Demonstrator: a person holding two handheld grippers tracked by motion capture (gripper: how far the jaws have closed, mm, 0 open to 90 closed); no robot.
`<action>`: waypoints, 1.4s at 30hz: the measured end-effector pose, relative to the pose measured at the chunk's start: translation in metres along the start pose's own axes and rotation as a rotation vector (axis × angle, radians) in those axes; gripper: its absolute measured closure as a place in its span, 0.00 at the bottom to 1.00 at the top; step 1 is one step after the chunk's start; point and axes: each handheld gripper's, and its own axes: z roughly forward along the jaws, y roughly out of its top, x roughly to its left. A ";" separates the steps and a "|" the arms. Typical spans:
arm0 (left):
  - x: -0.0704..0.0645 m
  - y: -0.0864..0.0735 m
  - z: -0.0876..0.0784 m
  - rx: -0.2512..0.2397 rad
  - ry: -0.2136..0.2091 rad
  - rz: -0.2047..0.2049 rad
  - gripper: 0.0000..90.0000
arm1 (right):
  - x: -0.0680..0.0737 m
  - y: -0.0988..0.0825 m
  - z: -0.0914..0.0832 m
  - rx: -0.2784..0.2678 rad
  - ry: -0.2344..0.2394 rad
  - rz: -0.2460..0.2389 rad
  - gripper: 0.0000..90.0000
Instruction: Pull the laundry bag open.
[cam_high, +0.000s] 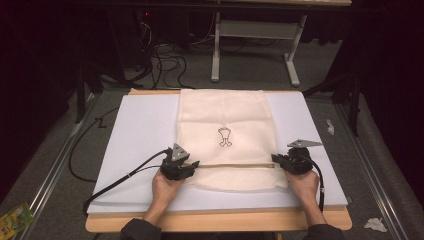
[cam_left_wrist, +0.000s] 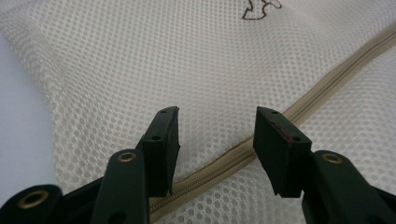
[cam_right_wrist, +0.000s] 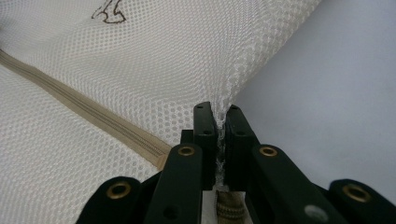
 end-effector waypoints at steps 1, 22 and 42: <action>0.000 0.003 -0.002 -0.009 -0.003 -0.006 0.56 | 0.000 0.000 0.000 -0.001 0.003 -0.002 0.97; -0.042 0.035 0.017 -0.024 -0.103 0.041 0.58 | 0.000 0.005 -0.009 -0.021 0.034 -0.010 0.97; -0.075 0.058 0.038 -0.006 -0.206 0.072 0.56 | 0.000 0.014 -0.016 -0.036 0.071 -0.016 0.97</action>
